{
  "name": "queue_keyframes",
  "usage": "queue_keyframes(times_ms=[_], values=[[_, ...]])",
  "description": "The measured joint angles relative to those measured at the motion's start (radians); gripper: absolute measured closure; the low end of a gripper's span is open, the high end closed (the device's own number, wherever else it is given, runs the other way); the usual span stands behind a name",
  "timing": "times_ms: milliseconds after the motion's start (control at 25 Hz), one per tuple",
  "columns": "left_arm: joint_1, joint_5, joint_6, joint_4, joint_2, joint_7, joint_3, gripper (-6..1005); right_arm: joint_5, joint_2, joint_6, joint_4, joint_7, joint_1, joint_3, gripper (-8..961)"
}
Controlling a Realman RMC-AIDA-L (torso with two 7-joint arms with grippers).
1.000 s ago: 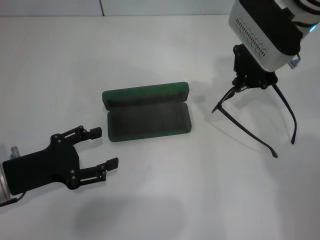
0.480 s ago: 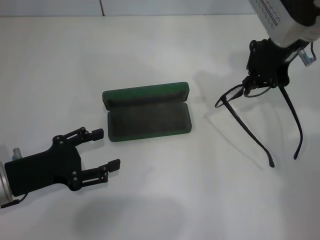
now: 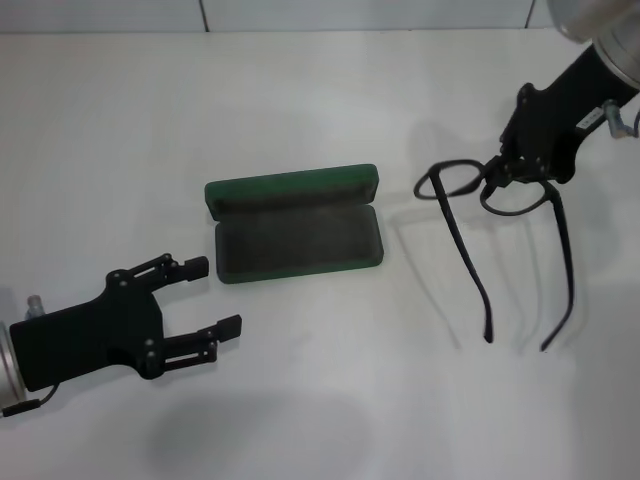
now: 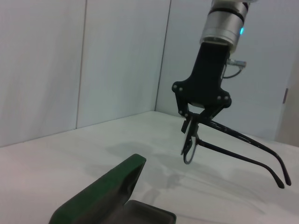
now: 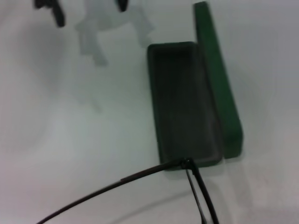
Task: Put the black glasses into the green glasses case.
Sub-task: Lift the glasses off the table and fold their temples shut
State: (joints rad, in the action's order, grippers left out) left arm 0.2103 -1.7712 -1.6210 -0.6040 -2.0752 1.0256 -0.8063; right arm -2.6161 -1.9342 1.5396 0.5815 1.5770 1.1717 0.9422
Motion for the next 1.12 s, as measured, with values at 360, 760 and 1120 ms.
queue_keyframes(times_ms=[360, 760, 1120], values=[[-0.005, 0.092, -0.016, 0.000, 0.000, 0.039, 0.004, 160, 0.153, 0.022, 0.003, 0.077, 0.021, -0.125, -0.173, 915], [-0.005, 0.228, -0.083, 0.013, 0.006, 0.066, 0.007, 161, 0.469, -0.032, -0.103, 0.164, -0.061, -0.318, -0.165, 915], [0.004, 0.210, -0.109, 0.009, 0.040, 0.109, -0.001, 162, 0.619, -0.083, -0.125, 0.110, -0.196, -0.361, -0.165, 915]])
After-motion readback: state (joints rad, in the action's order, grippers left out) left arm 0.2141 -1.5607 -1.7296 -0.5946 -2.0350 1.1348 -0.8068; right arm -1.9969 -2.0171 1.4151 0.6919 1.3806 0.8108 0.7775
